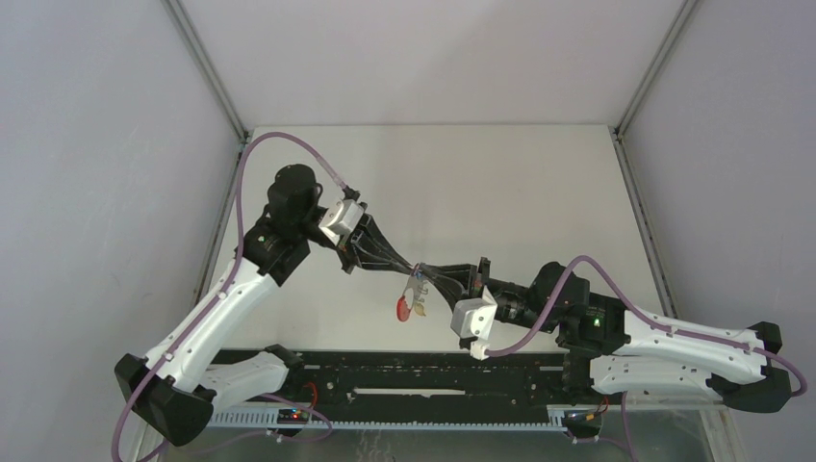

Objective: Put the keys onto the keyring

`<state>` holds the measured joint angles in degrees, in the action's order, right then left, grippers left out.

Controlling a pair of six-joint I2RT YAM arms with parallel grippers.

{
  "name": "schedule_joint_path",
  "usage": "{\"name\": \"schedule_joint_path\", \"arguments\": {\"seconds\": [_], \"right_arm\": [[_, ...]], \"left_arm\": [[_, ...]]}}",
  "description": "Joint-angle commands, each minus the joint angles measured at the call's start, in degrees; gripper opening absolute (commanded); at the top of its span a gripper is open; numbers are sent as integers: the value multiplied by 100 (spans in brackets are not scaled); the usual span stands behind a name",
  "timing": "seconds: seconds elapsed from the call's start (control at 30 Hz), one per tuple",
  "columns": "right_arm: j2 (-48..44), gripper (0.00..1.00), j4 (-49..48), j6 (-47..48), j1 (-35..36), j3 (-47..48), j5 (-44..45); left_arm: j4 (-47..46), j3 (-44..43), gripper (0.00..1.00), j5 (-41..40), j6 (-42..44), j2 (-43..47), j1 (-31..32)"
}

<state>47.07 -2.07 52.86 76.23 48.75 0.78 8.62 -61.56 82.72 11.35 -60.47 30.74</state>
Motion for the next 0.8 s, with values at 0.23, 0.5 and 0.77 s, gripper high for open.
{"name": "schedule_joint_path", "arguments": {"seconds": [0.23,0.5,0.77], "right_arm": [[0,0,-268,71,24,-6,-177],[49,0,-255,128,17,10,-231],[178,0,-190,93,-24,150,-274]], "left_arm": [[-209,115,0,-98,-108,114,7],[-212,156,0,8,-129,112,6],[-226,277,0,78,-176,147,33]]}}
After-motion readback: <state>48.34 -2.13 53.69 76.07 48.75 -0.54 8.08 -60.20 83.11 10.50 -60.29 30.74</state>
